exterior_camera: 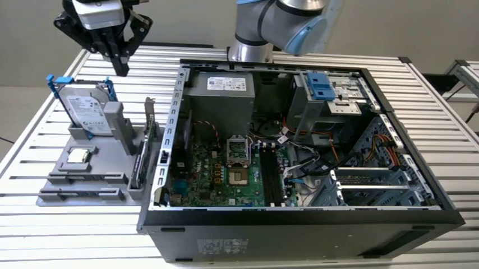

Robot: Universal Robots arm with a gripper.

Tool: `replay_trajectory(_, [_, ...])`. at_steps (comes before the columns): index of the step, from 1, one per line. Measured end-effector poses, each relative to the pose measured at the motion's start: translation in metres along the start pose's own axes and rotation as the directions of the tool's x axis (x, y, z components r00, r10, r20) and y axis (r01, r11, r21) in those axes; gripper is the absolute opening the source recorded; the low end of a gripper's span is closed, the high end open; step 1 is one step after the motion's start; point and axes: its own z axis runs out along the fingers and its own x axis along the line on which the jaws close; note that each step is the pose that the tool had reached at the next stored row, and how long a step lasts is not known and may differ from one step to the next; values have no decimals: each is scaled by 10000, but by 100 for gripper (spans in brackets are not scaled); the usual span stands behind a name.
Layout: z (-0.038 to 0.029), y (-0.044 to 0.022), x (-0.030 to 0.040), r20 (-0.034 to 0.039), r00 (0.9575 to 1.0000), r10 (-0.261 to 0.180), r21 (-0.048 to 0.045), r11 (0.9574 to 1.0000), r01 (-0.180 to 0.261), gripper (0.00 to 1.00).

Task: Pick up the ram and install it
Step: 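Reach for the ram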

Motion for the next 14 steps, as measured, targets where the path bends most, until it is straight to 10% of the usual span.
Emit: replay_trajectory(14, [-4, -12, 170, 0, 10000, 1, 0, 10000, -1, 0])
